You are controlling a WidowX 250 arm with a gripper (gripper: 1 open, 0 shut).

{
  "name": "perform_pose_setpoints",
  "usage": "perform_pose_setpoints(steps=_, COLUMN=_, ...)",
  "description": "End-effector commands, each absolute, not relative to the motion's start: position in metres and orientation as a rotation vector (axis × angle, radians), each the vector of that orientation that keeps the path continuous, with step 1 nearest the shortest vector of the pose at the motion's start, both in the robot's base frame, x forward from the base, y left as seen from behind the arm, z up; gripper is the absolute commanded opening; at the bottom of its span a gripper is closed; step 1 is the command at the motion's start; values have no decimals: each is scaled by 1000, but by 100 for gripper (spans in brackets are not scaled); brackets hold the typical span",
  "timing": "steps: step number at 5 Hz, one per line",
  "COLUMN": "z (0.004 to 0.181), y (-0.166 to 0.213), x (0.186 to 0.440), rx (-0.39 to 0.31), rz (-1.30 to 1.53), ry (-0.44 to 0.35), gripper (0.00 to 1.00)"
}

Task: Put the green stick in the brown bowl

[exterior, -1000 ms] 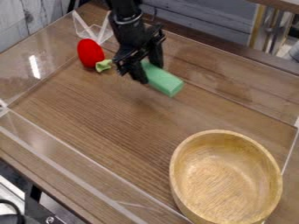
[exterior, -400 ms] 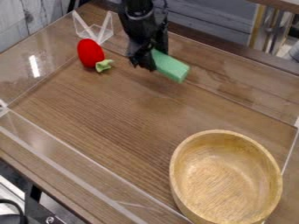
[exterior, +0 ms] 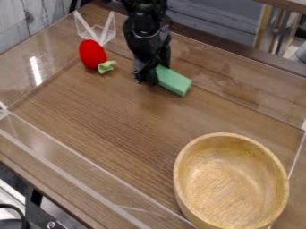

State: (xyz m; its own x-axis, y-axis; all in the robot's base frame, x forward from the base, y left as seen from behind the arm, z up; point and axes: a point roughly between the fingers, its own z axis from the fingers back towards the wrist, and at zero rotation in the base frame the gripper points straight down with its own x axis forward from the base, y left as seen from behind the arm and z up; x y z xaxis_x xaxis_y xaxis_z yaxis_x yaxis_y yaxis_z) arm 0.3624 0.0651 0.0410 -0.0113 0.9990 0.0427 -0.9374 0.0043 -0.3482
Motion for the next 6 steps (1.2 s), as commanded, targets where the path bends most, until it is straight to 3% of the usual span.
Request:
perform_pose_setpoints(steps=1, z=77, y=64, x=377, rx=-293, rz=1602, ry=-400, gripper=0)
perform_pose_setpoints(steps=4, z=89, y=66, x=370, rx=-320, rz=1665, ry=-356, gripper=0)
perform_pose_setpoints(steps=6, z=132, y=51, x=360, rx=-378, rz=1642, ry=-288, gripper=0)
